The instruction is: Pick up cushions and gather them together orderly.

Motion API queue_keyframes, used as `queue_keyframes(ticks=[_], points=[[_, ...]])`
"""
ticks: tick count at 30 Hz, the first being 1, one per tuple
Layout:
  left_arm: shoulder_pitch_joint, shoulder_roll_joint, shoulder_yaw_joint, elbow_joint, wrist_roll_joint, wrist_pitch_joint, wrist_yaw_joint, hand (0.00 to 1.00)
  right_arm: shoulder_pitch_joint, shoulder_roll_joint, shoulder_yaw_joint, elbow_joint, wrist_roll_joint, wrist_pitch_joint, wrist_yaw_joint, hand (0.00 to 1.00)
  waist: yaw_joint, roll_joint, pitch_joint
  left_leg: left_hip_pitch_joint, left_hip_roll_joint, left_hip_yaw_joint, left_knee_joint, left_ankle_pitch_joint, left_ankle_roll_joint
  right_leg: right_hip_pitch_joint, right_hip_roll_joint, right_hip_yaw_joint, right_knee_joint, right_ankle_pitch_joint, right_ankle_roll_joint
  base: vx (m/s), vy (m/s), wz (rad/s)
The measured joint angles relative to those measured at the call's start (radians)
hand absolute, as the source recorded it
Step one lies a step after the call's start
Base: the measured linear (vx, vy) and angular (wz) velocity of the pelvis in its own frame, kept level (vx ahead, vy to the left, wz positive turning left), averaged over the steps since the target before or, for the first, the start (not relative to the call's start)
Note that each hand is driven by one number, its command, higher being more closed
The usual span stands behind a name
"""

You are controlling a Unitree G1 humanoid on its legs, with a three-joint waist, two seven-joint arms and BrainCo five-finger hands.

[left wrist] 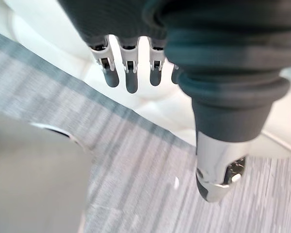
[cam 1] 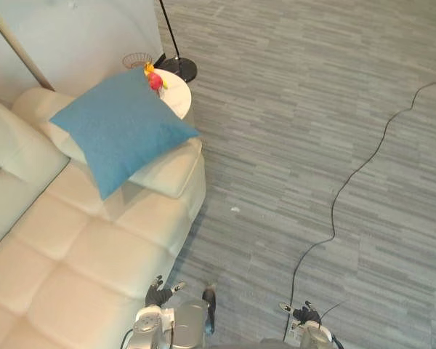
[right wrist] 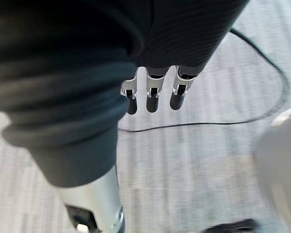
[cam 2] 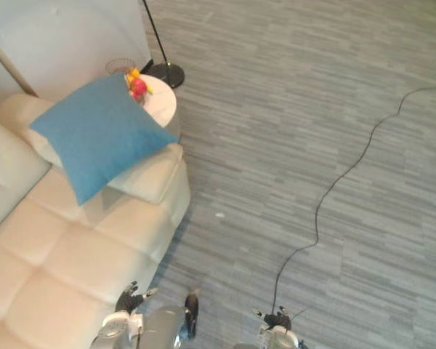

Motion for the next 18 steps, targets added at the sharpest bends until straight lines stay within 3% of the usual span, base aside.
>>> queue_keyframes(ticks=[3, 5, 7, 9, 10, 11, 12, 13, 14, 16, 17, 18], points=[[0.012, 0.007, -0.012, 0.014, -0.001, 0.0, 0.0, 0.0, 0.0, -0.002, 0.005, 0.0, 0.0, -0.001, 0.006, 0.0, -0.014, 0.003, -0.001, 0.136, 0.005, -0.006, -0.084, -0.007, -0.003, -0.063, -0.047, -0.065, -0.03, -0.052, -0.036, 0.41, 0.014, 0.08], [0.006, 0.008, -0.016, 0.015, -0.001, -0.002, 0.0, 0.0, -0.013, -0.01, 0.008, -0.001, 0.0, -0.003, 0.006, 0.0, -0.026, 0.019, 0.004, 0.199, 0.037, -0.024, -0.126, -0.009, -0.006, -0.14, -0.044, -0.101, -0.217, -0.053, -0.055, 0.44, -0.105, 0.27], [0.006, 0.008, -0.018, 0.017, 0.0, -0.002, 0.0, 0.0, -0.02, -0.019, 0.008, 0.0, 0.0, -0.005, 0.006, 0.0, -0.033, 0.027, 0.008, 0.223, 0.072, -0.039, -0.13, -0.027, -0.036, -0.19, -0.025, -0.085, -0.357, -0.001, -0.059, 0.36, -0.15, 0.28], [0.011, 0.009, -0.017, 0.053, 0.0, -0.002, 0.001, 0.0, -0.01, -0.026, 0.006, 0.001, 0.0, -0.006, 0.005, 0.0, -0.049, 0.02, 0.007, 0.266, 0.095, -0.083, -0.138, -0.052, -0.078, -0.22, 0.003, 0.038, -0.538, 0.131, -0.052, 0.38, -0.255, 0.52], [0.014, 0.01, -0.014, 0.057, 0.001, -0.002, 0.001, 0.0, -0.003, -0.027, 0.006, 0.001, 0.0, -0.007, 0.005, 0.0, -0.055, 0.017, 0.006, 0.274, 0.098, -0.093, -0.138, -0.062, -0.092, -0.218, 0.005, 0.06, -0.56, 0.156, -0.049, 0.45, -0.403, 0.78], [0.025, 0.019, -0.006, 0.059, 0.002, -0.004, 0.002, 0.0, 0.013, -0.018, 0.005, 0.001, 0.002, -0.008, 0.006, 0.0, -0.064, -0.004, -0.006, 0.288, 0.092, -0.122, -0.135, -0.096, -0.12, -0.216, 0.002, 0.099, -0.576, 0.214, -0.049, 0.31, -0.329, 0.75], [0.023, 0.016, 0.005, 0.072, 0.002, -0.005, 0.003, 0.0, 0.016, -0.019, -0.003, 0.0, 0.008, -0.012, 0.007, 0.0, -0.07, -0.001, -0.01, 0.299, 0.107, -0.15, -0.117, -0.136, -0.14, -0.22, 0.014, 0.109, -0.528, 0.258, -0.053, 0.44, -0.452, 0.75], [0.028, -0.002, 0.013, 0.079, 0.002, -0.006, 0.002, 0.0, 0.007, -0.028, 0.0, 0.0, 0.002, -0.012, 0.006, 0.0, -0.065, 0.029, -0.016, 0.287, 0.139, -0.167, -0.076, -0.143, -0.149, -0.22, 0.033, 0.076, -0.493, 0.225, -0.073, 0.33, -0.374, 0.68], [0.035, -0.024, 0.038, 0.063, 0.004, -0.009, 0.001, 0.0, 0.001, -0.04, 0.001, -0.002, 0.002, -0.011, 0.006, 0.0, -0.068, 0.043, -0.024, 0.212, 0.162, -0.181, 0.066, -0.143, -0.148, -0.215, 0.034, 0.034, -0.483, 0.181, -0.083, 0.3, -0.355, 0.84], [0.022, -0.051, 0.075, 0.042, 0.001, -0.007, 0.002, 0.0, 0.018, -0.047, 0.0, -0.029, 0.003, -0.01, 0.003, 0.0, -0.066, 0.076, -0.012, 0.027, 0.219, -0.18, 0.412, -0.096, -0.099, -0.165, 0.053, -0.044, -0.491, 0.158, -0.122, 0.22, -0.284, 0.96], [0.031, -0.054, 0.076, 0.029, 0.001, -0.008, 0.003, 0.0, 0.025, -0.05, 0.001, -0.038, 0.003, -0.01, -0.004, 0.0, -0.057, 0.086, -0.01, -0.033, 0.261, -0.135, 0.525, -0.092, -0.088, -0.122, 0.066, -0.077, -0.504, 0.141, -0.14, 0.33, -0.329, 0.86], [0.034, -0.046, 0.062, 0.013, -0.001, -0.008, 0.002, 0.0, 0.032, -0.042, 0.003, -0.038, 0.006, -0.01, -0.008, 0.0, -0.053, 0.077, -0.005, -0.062, 0.275, -0.074, 0.566, -0.096, -0.083, -0.042, 0.064, -0.117, -0.541, 0.12, -0.152, 0.33, -0.301, 0.64]])
